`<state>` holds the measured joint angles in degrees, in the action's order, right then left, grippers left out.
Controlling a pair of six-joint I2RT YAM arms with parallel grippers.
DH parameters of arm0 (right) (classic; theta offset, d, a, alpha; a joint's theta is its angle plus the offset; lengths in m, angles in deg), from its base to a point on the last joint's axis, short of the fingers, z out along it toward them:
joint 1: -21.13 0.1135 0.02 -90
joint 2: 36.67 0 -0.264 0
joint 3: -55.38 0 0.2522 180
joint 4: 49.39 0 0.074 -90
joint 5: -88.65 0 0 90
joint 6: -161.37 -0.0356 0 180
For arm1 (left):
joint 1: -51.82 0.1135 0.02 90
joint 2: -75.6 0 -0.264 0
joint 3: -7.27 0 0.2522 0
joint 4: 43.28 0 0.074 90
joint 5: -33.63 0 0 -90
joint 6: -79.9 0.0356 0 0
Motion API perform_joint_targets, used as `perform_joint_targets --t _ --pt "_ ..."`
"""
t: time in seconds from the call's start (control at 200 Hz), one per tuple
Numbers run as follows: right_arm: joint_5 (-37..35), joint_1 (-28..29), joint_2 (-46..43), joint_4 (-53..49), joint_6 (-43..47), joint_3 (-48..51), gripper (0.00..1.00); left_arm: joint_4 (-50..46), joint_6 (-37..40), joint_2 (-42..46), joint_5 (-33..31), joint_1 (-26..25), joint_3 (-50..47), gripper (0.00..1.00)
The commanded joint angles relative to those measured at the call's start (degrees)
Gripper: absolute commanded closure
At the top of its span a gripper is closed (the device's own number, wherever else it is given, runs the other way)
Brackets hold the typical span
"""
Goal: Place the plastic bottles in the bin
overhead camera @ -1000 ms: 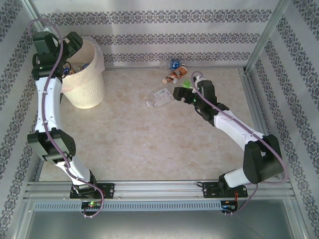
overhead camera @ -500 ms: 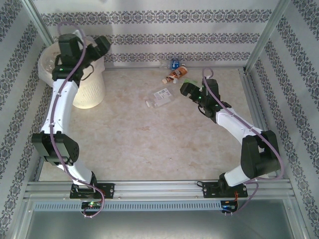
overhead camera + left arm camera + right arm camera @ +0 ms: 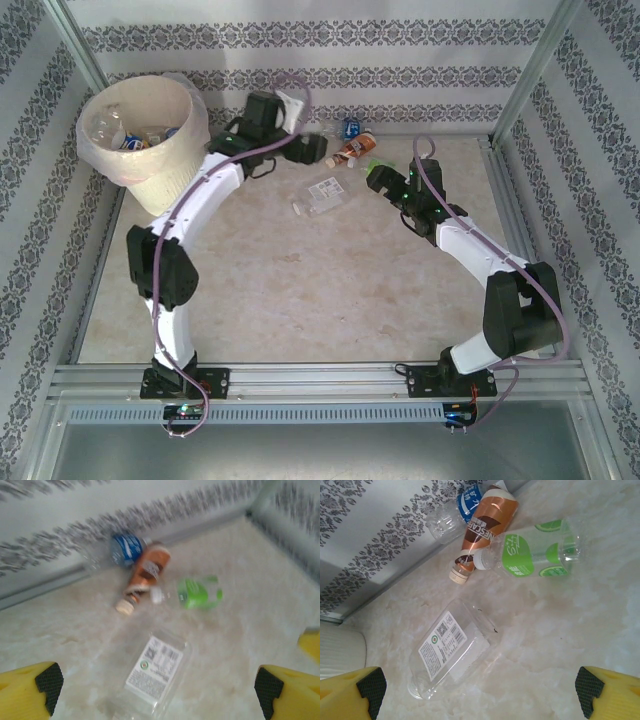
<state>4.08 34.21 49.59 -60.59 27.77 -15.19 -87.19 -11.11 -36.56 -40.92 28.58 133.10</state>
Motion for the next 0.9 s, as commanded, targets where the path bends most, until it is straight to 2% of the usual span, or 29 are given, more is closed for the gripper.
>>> perform_joint_targets --t 0.0,0.15,0.265,0.475,0.72,0.894 --pt "-0.37 -0.71 -2.35 -1.16 0.28 1.02 0.02 -4.85 15.69 -2.62 2.78 -1.91 2.43 0.0" --pt "-1.08 -1.19 -3.64 -1.24 0.64 2.01 0.02 -10.19 21.79 -7.99 6.1 -1.99 6.47 0.0" --pt "-1.34 -1.51 -4.2 -1.34 0.79 2.48 0.02 -13.99 24.91 -12.26 6.12 -2.04 9.34 0.0" --pt "-0.86 -1.74 -4.31 -2.05 1.56 1.92 0.02 -18.04 27.03 -21.43 -0.31 -2.07 15.72 0.0" --pt "-1.12 -2.19 -4.76 -3.05 2.65 1.86 0.02 -19.47 29.2 -27.71 -1.45 -2.91 19.89 0.0" --pt "-0.86 -2.4 -5.1 -3.36 3.15 1.97 0.02 -19.5 27.57 -34.1 -9.04 -3.44 25.11 0.0"
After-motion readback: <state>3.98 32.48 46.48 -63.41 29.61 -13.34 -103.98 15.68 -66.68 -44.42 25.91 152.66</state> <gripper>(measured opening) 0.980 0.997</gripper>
